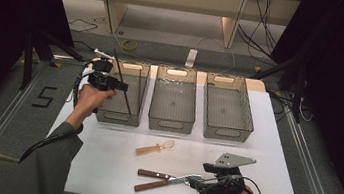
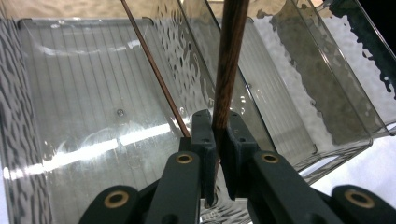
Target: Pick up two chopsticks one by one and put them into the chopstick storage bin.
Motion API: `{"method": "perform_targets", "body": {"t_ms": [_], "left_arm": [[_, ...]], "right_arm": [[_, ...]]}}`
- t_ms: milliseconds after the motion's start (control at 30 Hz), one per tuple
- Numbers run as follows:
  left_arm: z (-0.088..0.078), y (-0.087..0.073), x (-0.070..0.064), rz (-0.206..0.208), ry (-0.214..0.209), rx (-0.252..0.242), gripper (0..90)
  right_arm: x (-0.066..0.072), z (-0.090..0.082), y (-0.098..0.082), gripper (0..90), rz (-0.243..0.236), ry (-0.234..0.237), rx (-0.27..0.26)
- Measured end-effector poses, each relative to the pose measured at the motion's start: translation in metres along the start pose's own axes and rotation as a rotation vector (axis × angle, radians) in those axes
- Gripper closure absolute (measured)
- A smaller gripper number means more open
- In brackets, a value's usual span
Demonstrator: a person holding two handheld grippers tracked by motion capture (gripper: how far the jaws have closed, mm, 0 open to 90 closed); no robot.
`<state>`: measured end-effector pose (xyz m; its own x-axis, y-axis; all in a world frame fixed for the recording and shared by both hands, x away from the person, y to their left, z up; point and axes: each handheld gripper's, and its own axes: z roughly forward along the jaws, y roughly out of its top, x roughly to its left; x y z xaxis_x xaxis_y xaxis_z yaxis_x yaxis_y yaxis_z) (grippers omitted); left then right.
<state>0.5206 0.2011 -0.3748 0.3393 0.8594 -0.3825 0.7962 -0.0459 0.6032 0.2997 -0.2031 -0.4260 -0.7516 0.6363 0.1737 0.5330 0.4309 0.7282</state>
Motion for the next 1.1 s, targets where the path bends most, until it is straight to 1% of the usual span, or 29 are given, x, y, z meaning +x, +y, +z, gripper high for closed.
{"method": "perform_targets", "body": {"t_ms": [167, 300, 333, 400, 433, 467, 533, 567, 600, 700, 800, 933, 967, 1000, 1033, 1067, 1100], "left_arm": [[0.006, -0.001, -0.002, 0.000, -0.005, 0.016, 83.7], [0.011, -0.002, -0.004, 0.006, 0.006, 0.034, 83.4], [0.012, -0.002, -0.004, 0.013, 0.004, 0.038, 83.2], [0.014, -0.002, -0.005, 0.009, 0.002, 0.043, 78.8], [0.015, -0.002, -0.005, 0.012, 0.007, 0.050, 77.2], [0.016, -0.001, -0.005, 0.016, 0.020, 0.059, 74.9], [0.017, -0.001, -0.004, 0.002, 0.055, 0.055, 66.7], [0.017, -0.001, -0.003, -0.014, 0.061, 0.046, 62.5], [0.016, -0.001, -0.002, -0.019, 0.065, 0.037, 60.4], [0.016, -0.001, -0.005, -0.001, 0.089, 0.031, 52.5], [0.015, 0.000, -0.006, 0.004, 0.096, 0.018, 47.2], [0.013, -0.001, -0.009, 0.011, 0.086, 0.004, 41.0], [0.012, -0.003, -0.010, 0.016, 0.074, 0.002, 38.9], [0.010, -0.005, -0.014, 0.026, 0.047, -0.001, 36.9], [0.009, -0.006, -0.015, 0.026, 0.029, -0.006, 34.8], [0.008, -0.007, -0.017, 0.029, 0.012, 0.002, 32.7], [0.008, -0.007, -0.017, 0.029, 0.012, 0.002, 29.9]], "right_arm": [[0.001, 0.000, 0.000, 27.4, -0.001, 0.002, 0.001], [0.001, 0.000, 0.000, 27.4, 0.001, 0.002, 0.002], [0.001, 0.000, 0.000, 27.4, 0.000, 0.002, 0.002], [0.001, 0.000, 0.000, 27.4, 0.002, 0.002, 0.004], [0.000, 0.000, 0.000, 27.4, 0.002, 0.002, 0.003], [0.000, 0.000, 0.000, 27.4, 0.004, 0.003, 0.004], [0.000, 0.001, 0.000, 27.4, 0.004, 0.004, 0.004], [0.001, 0.001, 0.000, 27.4, 0.005, 0.004, 0.005], [0.001, 0.001, 0.000, 27.4, 0.001, 0.006, 0.005], [0.001, 0.001, 0.000, 27.4, 0.004, 0.006, 0.006], [0.001, 0.001, 0.000, 27.5, 0.003, 0.005, 0.006], [0.001, 0.000, 0.000, 27.5, 0.003, 0.006, 0.005], [0.001, 0.000, 0.000, 27.5, 0.003, 0.004, 0.004], [0.000, 0.000, 0.000, 27.5, 0.003, 0.004, 0.003], [0.000, 0.000, 0.000, 27.4, 0.002, 0.003, 0.001], [0.000, 0.000, 0.000, 27.4, 0.002, 0.002, 0.001], [0.000, 0.000, 0.000, 27.5, 0.002, 0.001, 0.001]]}}
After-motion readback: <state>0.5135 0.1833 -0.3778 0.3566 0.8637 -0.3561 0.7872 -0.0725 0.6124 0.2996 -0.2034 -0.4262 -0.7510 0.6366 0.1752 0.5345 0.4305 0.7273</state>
